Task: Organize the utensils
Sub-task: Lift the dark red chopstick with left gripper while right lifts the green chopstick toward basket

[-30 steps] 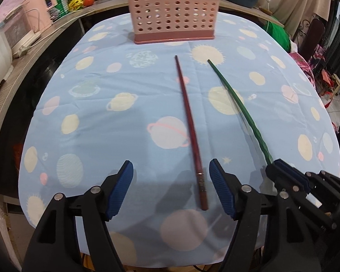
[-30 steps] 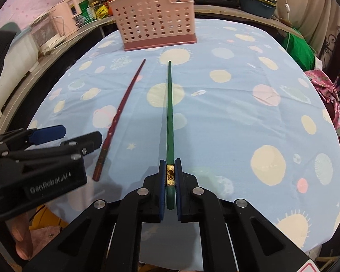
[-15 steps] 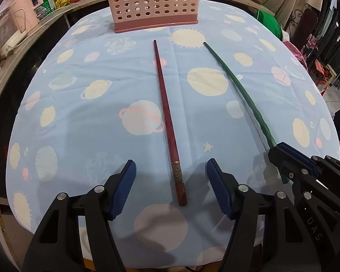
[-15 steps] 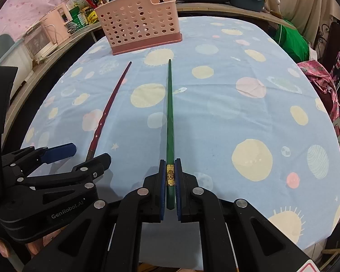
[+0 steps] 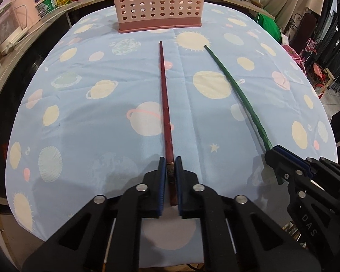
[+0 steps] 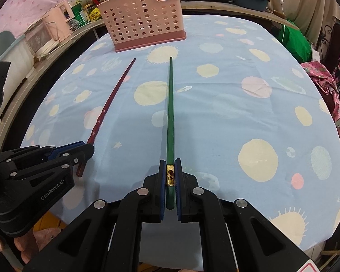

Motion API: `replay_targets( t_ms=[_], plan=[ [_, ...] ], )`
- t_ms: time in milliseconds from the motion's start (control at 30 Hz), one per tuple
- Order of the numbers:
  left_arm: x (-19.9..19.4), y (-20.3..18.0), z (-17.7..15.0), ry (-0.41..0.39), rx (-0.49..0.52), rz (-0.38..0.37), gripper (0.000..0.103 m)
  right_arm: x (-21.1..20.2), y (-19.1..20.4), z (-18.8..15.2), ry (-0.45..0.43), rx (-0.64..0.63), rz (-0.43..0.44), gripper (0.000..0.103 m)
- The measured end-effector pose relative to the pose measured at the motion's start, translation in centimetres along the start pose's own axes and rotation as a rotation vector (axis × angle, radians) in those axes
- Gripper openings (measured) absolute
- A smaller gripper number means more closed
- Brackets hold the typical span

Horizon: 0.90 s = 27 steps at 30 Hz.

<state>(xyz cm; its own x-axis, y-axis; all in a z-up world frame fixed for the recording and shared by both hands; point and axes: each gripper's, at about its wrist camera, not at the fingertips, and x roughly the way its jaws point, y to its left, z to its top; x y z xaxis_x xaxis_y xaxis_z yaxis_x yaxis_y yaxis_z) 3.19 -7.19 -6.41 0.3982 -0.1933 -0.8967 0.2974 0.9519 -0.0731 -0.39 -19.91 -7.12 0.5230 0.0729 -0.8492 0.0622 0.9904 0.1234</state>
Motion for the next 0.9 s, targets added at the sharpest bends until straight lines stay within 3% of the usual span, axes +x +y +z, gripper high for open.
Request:
replay_targets(
  t_ms=[900],
  plan=[
    [-1.4,0.7,0.4,-0.027,-0.019,-0.018,0.007,-0.7,0.4,0.5,-0.018,-0.007,0.003,0.007]
  ],
)
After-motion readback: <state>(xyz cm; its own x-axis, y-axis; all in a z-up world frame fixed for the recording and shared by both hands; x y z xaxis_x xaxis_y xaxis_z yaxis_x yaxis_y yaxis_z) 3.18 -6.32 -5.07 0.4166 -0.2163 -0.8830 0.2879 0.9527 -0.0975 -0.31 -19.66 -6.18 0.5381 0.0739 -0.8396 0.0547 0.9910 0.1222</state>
